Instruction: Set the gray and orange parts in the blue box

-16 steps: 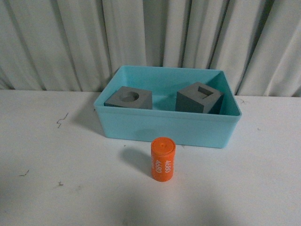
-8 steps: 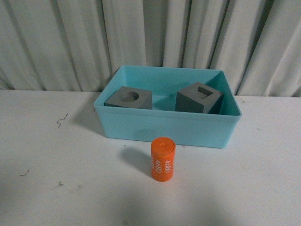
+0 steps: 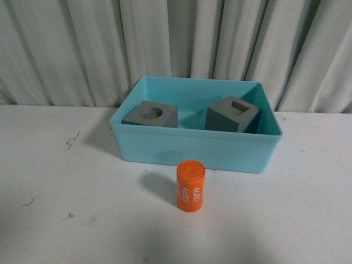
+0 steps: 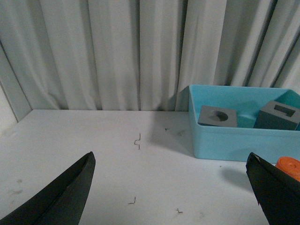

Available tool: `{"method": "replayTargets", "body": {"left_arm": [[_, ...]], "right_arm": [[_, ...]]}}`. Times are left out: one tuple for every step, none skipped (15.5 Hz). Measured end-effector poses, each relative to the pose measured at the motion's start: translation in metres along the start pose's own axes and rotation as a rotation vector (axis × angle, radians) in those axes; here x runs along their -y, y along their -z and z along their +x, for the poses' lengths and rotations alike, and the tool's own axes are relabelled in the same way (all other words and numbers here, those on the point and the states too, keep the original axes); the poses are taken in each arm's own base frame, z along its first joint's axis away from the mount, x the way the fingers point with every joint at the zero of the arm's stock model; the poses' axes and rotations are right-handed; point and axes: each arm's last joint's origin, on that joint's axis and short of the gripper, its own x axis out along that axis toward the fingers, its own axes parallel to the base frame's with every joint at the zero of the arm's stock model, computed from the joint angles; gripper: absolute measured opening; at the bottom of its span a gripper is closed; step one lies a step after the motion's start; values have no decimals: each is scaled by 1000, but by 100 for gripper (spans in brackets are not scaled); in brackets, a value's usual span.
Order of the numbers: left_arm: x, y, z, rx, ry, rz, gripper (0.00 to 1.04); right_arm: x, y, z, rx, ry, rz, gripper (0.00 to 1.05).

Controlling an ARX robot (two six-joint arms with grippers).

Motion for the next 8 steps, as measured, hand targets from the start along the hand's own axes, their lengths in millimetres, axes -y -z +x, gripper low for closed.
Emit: {"method": "replayTargets", "body": {"left_arm": [[0,0,0,0,0,0,98],[0,0,0,0,-1,0,98],[0,0,0,1,2,0,98],[0,0,0,0,0,0,98],[0,0,0,0,0,0,98],[0,0,0,0,0,0,98],[0,0,0,0,0,0,98],[0,0,0,0,0,0,98]], "right_arm": [[1,2,-1,-103,28,26,98],[2,2,1,-274,54,66,98],[9,-3,10,-412,79,120,98],[23,-15,26,-403,95,160,98],[32,-28,40,-362,47,156,98],[47,-52,72,-288,-54,78,98],[48,-57,95,-291,-166,4,98],[40,-47,118,-383,-319,-42,98]]}}
